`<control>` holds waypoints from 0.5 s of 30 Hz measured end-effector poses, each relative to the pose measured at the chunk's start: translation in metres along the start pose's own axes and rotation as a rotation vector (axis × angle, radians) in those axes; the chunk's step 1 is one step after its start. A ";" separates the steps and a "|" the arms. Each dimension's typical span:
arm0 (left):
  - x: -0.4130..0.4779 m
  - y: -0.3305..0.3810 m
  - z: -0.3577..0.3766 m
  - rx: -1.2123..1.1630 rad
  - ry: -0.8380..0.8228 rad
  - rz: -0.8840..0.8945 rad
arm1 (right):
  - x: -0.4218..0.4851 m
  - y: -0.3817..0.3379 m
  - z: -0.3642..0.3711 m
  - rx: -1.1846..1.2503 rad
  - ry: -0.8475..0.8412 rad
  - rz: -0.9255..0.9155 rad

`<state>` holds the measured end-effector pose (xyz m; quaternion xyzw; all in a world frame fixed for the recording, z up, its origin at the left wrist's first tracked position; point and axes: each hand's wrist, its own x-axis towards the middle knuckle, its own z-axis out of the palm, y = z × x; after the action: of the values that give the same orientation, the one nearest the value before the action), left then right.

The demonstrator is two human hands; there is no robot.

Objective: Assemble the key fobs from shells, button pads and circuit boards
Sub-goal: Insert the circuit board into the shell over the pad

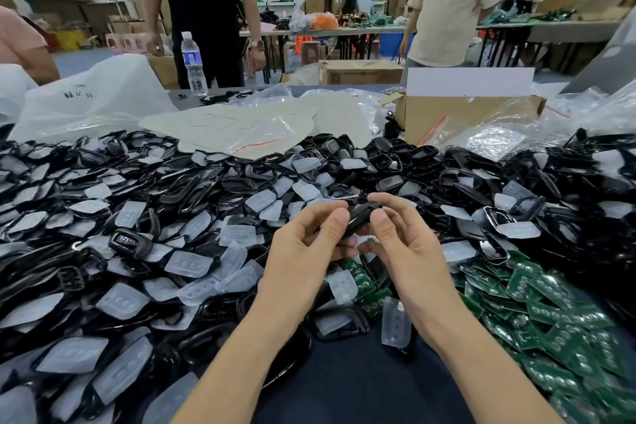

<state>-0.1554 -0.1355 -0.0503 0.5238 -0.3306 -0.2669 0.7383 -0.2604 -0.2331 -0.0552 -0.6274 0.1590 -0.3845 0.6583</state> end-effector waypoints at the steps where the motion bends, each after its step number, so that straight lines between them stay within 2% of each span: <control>1: -0.002 0.000 0.001 0.065 0.005 0.039 | 0.000 0.000 0.000 0.022 0.016 0.004; 6: -0.008 -0.001 0.005 0.334 0.089 0.200 | 0.000 -0.001 0.001 0.093 0.057 0.016; 8: -0.009 -0.001 0.005 0.412 0.118 0.272 | 0.000 -0.001 0.004 0.207 0.064 0.047; 12: -0.010 -0.002 0.004 0.488 0.148 0.342 | -0.003 -0.007 0.012 0.585 0.036 0.245; 15: -0.009 -0.006 0.005 0.529 0.145 0.352 | -0.007 -0.008 0.021 0.701 -0.009 0.403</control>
<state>-0.1654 -0.1331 -0.0565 0.6499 -0.4205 -0.0019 0.6331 -0.2530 -0.2132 -0.0458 -0.3230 0.1353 -0.2758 0.8952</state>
